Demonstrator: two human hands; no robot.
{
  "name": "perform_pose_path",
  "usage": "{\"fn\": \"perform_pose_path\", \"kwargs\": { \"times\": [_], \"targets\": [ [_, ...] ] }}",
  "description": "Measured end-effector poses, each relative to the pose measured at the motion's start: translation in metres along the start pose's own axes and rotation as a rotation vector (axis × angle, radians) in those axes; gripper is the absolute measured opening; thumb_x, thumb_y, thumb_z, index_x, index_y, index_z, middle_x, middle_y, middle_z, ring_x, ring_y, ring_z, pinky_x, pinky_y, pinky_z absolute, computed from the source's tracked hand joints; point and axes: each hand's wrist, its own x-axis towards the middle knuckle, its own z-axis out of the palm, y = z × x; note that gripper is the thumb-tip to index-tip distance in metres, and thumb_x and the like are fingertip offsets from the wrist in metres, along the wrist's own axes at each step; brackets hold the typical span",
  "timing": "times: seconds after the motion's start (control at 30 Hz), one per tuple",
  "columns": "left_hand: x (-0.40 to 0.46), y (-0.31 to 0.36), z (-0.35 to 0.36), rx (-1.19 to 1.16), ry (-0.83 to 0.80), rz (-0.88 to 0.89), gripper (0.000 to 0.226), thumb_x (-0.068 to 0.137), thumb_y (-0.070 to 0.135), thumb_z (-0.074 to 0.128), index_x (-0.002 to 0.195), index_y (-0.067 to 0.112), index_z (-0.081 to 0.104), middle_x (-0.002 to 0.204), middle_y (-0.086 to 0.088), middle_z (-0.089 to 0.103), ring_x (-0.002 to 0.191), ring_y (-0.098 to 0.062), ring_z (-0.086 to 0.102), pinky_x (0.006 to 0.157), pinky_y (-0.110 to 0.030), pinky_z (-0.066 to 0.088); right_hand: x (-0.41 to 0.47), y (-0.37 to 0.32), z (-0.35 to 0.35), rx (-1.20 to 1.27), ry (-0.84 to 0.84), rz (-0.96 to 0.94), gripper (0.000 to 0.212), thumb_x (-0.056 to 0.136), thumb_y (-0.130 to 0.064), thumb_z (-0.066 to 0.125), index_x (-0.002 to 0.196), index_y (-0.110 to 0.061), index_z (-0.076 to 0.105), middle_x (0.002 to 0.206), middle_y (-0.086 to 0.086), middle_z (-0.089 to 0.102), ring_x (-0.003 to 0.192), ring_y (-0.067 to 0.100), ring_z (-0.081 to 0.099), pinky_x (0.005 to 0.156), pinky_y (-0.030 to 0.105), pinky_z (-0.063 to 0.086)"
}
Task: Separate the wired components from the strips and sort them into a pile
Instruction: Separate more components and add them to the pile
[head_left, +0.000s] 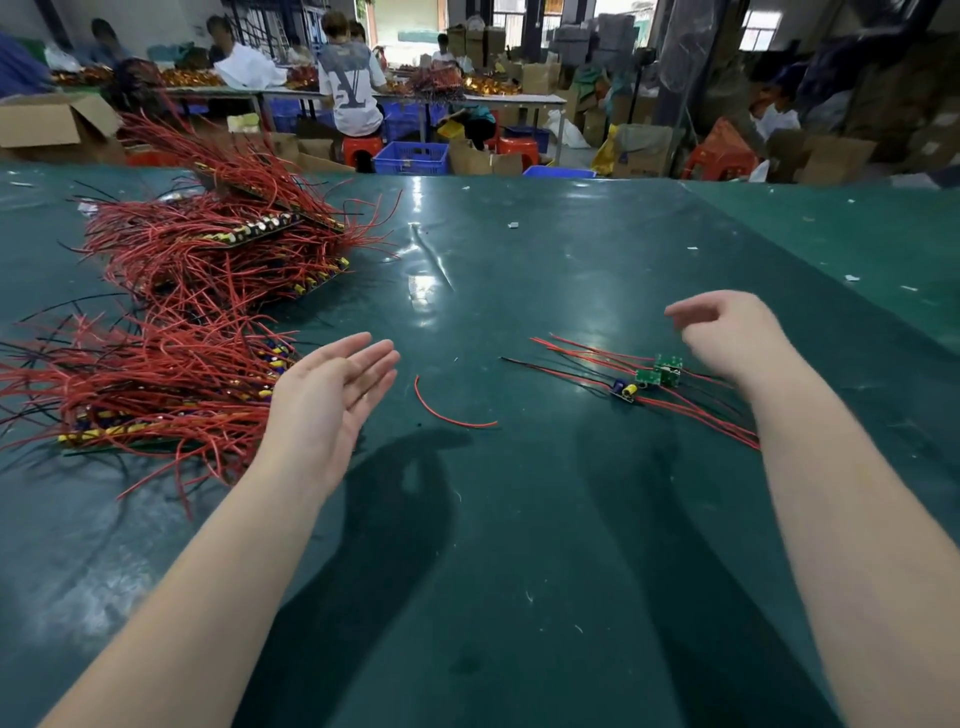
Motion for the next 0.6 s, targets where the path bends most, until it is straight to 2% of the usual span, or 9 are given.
{"fn": "perform_pose_path", "kwargs": {
  "times": [0.07,0.17,0.27,0.37,0.5,0.6],
  "targets": [
    [-0.001,0.000,0.000,0.001,-0.010,0.004,0.031,0.095,-0.010,0.031,0.104,0.001,0.058,0.097,-0.013,0.071,0.087,-0.018,0.073,0.075,-0.023,0.057,0.017,0.011,-0.003,-0.218,-0.150,-0.010,0.038,0.085,0.000,0.054,0.117,-0.016,0.068,0.118,0.005,0.067,0.112,0.023,0.059,0.102,0.031,0.043],
    [0.000,0.001,-0.001,-0.010,-0.012,0.010,0.030,0.095,-0.010,0.032,0.100,0.001,0.060,0.089,-0.011,0.074,0.086,-0.019,0.073,0.072,-0.023,0.058,0.025,0.024,0.003,-0.340,-0.336,-0.051,0.039,0.081,-0.012,0.072,0.118,-0.020,0.067,0.120,0.006,0.067,0.113,0.023,0.059,0.101,0.031,0.043],
    [0.000,0.000,0.000,-0.003,-0.006,0.012,0.030,0.094,-0.010,0.032,0.098,0.000,0.060,0.085,-0.010,0.074,0.083,-0.019,0.073,0.070,-0.023,0.058,0.028,0.031,0.009,-0.335,-0.300,-0.085,0.035,0.078,-0.018,0.077,0.111,-0.027,0.069,0.117,0.006,0.067,0.109,0.023,0.060,0.093,0.028,0.044],
    [0.000,0.000,0.000,0.001,-0.006,0.008,0.029,0.094,-0.011,0.034,0.098,0.000,0.061,0.085,-0.011,0.075,0.084,-0.020,0.073,0.070,-0.023,0.058,0.033,0.033,0.009,-0.297,-0.327,-0.065,0.037,0.079,-0.016,0.075,0.112,-0.029,0.067,0.117,0.007,0.065,0.107,0.023,0.059,0.087,0.025,0.039],
    [-0.002,0.001,0.002,0.003,-0.003,-0.002,0.029,0.094,-0.011,0.035,0.097,0.000,0.061,0.088,-0.013,0.073,0.083,-0.019,0.073,0.072,-0.024,0.059,0.039,0.034,0.005,-0.307,-0.415,-0.051,0.040,0.079,-0.004,0.068,0.111,-0.028,0.067,0.118,0.005,0.066,0.106,0.021,0.060,0.095,0.029,0.044],
    [-0.004,0.002,0.005,0.010,-0.002,-0.008,0.029,0.094,-0.011,0.035,0.097,0.000,0.062,0.085,-0.011,0.074,0.081,-0.018,0.073,0.073,-0.024,0.059,0.041,0.035,0.006,-0.346,-0.388,-0.076,0.037,0.077,-0.008,0.073,0.108,-0.028,0.068,0.115,0.005,0.067,0.109,0.022,0.060,0.099,0.033,0.045]
  ]
}}
